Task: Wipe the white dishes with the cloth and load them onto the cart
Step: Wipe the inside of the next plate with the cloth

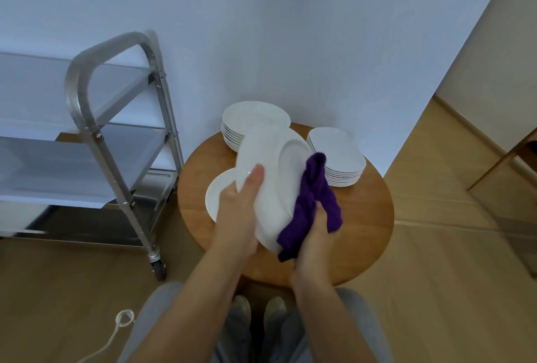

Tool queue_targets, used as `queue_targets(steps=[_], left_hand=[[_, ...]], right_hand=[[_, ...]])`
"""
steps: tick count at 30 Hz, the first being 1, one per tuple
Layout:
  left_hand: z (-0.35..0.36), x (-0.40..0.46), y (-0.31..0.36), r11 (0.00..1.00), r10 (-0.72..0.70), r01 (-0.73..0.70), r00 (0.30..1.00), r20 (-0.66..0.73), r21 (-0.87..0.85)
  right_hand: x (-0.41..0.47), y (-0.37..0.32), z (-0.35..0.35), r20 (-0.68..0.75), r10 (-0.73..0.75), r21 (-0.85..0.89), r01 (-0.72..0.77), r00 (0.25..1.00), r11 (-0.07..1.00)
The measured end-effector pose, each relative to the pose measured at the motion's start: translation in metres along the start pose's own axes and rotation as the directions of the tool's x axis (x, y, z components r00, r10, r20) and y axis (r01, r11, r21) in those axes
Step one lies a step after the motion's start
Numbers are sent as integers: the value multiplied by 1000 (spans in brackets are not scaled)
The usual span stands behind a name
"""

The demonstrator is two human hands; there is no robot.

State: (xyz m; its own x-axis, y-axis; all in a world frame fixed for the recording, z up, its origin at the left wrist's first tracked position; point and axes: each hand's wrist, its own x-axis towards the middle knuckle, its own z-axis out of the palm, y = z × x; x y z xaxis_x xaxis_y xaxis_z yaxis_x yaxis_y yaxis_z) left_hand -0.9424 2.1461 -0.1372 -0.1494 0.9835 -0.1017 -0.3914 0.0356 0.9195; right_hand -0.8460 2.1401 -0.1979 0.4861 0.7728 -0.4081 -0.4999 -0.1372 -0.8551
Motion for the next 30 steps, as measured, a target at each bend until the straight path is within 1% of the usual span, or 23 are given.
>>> queue_targets(steps=[2, 4, 6, 9, 12, 13, 15, 17, 19, 20, 22, 23, 25, 27, 30], left_hand=[[5, -7, -7, 994, 36, -32, 999, -29, 102], [1, -12, -10, 989, 41, -39, 999, -11, 145], [-2, -17, -12, 988, 39, -47, 998, 57, 145], [0, -18, -5, 971, 56, -82, 991, 122, 224], [2, -11, 5, 946, 94, -141, 981, 168, 292], [1, -10, 7, 936, 84, -137, 981, 173, 323], [-2, -8, 6, 919, 77, -129, 986, 150, 374], [-7, -6, 4, 904, 111, -152, 986, 123, 400], [-8, -3, 3, 905, 142, -163, 987, 80, 392], [-9, -1, 3, 912, 151, -156, 988, 42, 379], [-11, 4, 4, 933, 145, -119, 988, -54, 340], [-13, 6, 5, 944, 140, -111, 988, -71, 312], [-16, 9, 7, 959, 138, -120, 989, -54, 258], [-20, 11, 9, 976, 106, -97, 994, -34, 193], [-25, 16, 6, 999, 3, -4, 1000, 30, 34]], right_hand=[[3, 2, -2, -26, 61, -8, -62, 998, 998], [14, -8, -5, -8, 53, -63, -53, 999, 997], [22, -23, -4, 41, -8, -121, 12, 999, 993], [21, -39, 8, 175, -87, -170, 117, 981, 979], [15, -41, 22, 226, -251, -274, 309, 941, 911], [11, -41, 25, 234, -276, -296, 339, 932, 893], [7, -35, 25, 277, -252, -326, 337, 927, 883], [5, -23, 21, 355, -165, -383, 304, 920, 872], [2, -16, 20, 403, -123, -345, 275, 907, 897], [0, -15, 19, 443, -134, -323, 297, 887, 898], [-2, -13, 17, 535, -176, -318, 390, 826, 864], [-3, -11, 15, 562, -187, -307, 412, 806, 858], [-4, -5, 10, 589, -197, -290, 432, 784, 854], [-2, -1, 5, 594, -195, -287, 432, 781, 855], [7, 0, 1, 623, -241, -317, 522, 744, 792]])
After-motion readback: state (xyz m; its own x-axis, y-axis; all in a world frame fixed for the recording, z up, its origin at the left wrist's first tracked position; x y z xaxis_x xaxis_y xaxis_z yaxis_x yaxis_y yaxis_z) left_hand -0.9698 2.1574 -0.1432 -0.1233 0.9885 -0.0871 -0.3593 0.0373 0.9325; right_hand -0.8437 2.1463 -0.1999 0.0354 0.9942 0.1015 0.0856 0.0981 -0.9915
